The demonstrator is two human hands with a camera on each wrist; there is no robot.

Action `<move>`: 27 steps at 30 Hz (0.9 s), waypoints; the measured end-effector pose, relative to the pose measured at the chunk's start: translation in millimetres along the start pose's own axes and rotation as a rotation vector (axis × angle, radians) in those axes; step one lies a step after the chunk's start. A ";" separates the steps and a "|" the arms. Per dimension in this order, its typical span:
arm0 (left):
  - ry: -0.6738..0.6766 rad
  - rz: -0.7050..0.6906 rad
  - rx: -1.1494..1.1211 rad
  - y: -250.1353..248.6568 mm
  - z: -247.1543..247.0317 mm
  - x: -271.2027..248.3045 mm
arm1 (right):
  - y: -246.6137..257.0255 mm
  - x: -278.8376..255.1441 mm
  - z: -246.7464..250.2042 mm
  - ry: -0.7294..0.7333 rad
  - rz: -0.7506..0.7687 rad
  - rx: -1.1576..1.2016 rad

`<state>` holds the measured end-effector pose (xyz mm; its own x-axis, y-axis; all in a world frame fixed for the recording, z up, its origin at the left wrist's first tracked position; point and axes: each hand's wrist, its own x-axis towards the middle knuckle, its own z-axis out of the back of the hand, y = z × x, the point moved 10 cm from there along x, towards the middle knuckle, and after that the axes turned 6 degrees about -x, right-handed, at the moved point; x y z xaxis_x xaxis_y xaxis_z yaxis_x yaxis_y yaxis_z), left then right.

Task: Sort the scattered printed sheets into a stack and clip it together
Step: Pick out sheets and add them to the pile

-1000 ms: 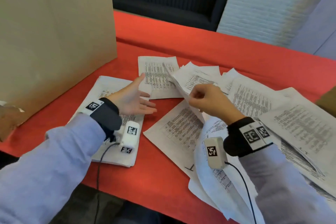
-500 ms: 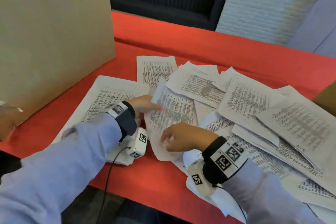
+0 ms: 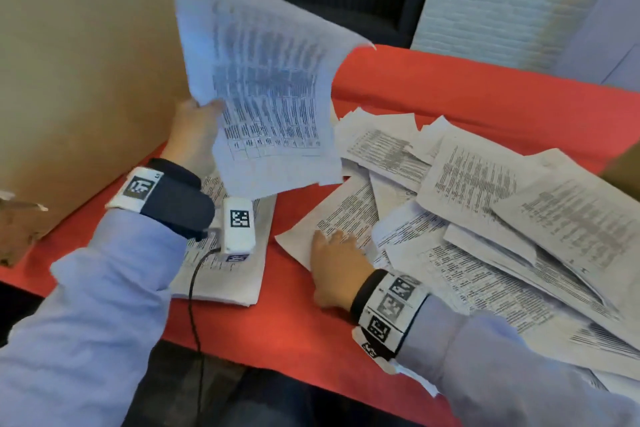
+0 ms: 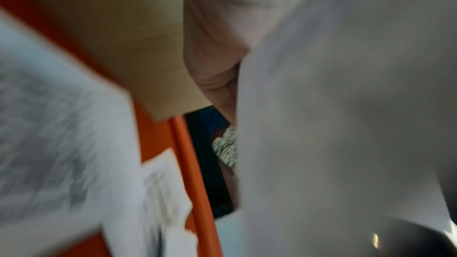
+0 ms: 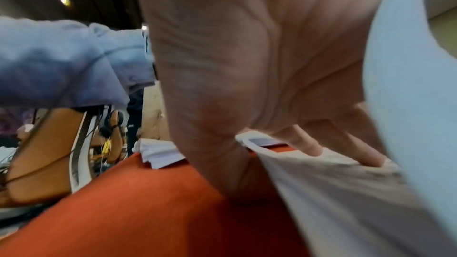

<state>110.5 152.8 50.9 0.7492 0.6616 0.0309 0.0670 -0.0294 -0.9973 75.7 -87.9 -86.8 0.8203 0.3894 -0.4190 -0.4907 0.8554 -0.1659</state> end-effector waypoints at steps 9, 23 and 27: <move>0.265 0.471 -0.516 83.3 -30.6 -34.5 | -119.9 -14.6 125.5 -0.474 0.114 1.149; 0.500 0.274 -0.098 114.1 -169.4 -98.0 | -196.2 -106.2 240.4 -0.911 0.083 0.272; 0.472 0.390 -0.072 149.5 -176.7 -104.9 | -175.1 -59.9 158.8 -0.497 0.066 0.113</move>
<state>158.4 -53.3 -89.7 0.9373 0.1894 -0.2926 -0.2385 -0.2636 -0.9347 159.1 -206.8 109.1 0.8426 0.5358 0.0544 -0.5340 0.8443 -0.0446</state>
